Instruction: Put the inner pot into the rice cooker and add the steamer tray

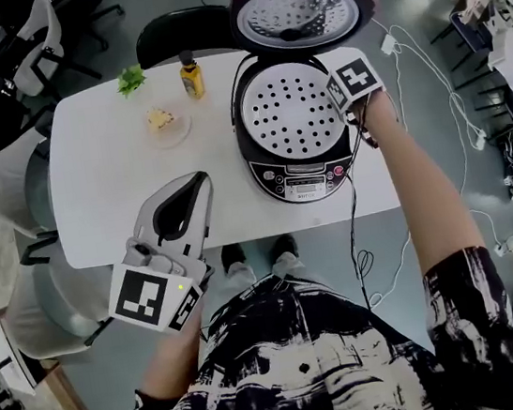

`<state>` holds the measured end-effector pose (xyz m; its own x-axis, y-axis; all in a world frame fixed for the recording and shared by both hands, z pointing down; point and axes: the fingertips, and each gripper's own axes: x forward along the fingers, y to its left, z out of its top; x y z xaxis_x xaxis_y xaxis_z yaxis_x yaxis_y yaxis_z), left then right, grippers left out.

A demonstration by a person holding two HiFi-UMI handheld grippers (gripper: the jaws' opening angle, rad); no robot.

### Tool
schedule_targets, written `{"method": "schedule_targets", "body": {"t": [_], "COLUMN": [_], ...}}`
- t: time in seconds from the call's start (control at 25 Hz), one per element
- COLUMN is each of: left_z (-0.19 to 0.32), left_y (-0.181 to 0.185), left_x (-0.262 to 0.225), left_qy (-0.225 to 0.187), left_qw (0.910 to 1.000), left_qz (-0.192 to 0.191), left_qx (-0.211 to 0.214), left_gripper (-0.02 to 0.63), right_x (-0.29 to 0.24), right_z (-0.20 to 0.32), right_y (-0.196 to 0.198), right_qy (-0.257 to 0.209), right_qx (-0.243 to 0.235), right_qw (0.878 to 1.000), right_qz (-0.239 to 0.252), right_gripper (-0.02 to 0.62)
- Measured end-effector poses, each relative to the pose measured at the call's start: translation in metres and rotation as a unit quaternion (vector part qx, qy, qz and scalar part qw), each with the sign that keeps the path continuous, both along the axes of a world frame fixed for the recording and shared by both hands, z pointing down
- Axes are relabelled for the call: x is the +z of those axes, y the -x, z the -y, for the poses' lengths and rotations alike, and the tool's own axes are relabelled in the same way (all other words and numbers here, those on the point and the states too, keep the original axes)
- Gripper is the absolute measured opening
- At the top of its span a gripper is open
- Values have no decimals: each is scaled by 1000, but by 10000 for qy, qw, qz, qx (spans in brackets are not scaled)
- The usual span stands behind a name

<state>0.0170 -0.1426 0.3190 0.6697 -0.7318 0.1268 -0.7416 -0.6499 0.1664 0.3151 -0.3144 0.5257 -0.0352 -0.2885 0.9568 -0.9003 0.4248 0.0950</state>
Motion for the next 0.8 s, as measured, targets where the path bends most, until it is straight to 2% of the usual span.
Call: {"method": "schedule_targets", "body": {"t": [0.08,0.2,0.28,0.48,0.6,0.68,0.72,0.8], "left_z": [-2,-4,-6,-11,-12,-12,-11,-8], "left_y": [-1,-3,-4,-6,-9,-13,-15,-20], "left_x": [0,-3,-4,-4,-6,-7,-8,-12], "left_qy": [-9,-23,-26,-37,-48,-57,-69,-130], "left_qw": [10000,10000,10000,10000,10000,9999,9999,9998], "left_qz": [-10,-22,-26,-23,-8,11,24,61], "left_qx": [5,16,21,42,61,97,121,163], "left_gripper": [5,5,5,5,5,5,5,5], "right_x": [0,-1,-3,-11,-30,-57,-76,-123], "right_z": [-2,-6,-8,-6,-2,-3,-7,-23], "right_y": [-1,1,2,-1,5,19,28,48], "right_qy": [-5,-7,-30,-242,-608,-1076,-1373,-2078], "right_qx": [-76,-184,-234,-222,-145,-110,-144,-399], "right_qw": [10000,9998,9997,9994,9970,9882,9798,9532], "right_qz": [-33,10,40,49,451,1081,1445,2161], "right_gripper": [72,154,170,170,170,169,169,169]}}
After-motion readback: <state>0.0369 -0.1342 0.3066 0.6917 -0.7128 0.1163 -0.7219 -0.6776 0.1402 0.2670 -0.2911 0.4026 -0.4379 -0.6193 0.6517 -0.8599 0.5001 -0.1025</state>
